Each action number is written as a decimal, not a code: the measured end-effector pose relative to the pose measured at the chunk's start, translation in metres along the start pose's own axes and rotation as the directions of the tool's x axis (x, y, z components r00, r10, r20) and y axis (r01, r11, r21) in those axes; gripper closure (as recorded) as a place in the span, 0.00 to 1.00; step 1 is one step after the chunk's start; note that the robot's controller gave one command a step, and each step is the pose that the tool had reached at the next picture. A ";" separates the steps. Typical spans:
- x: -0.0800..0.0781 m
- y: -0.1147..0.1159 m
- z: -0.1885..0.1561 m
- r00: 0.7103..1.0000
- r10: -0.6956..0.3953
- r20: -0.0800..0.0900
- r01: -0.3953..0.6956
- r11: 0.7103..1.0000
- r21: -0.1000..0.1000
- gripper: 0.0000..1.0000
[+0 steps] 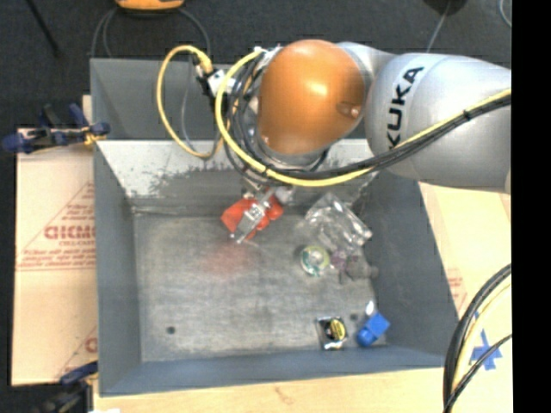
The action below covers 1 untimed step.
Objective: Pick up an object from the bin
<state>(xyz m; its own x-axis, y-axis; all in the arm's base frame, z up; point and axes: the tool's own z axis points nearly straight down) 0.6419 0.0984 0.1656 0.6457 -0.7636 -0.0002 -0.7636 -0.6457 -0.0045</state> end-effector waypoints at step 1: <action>0.005 0.001 -0.083 1.000 0.018 -0.005 -0.018 1.000 0.005 1.00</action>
Offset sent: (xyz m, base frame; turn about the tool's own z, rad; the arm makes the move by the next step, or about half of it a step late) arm -0.0008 -0.0041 0.0767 0.0101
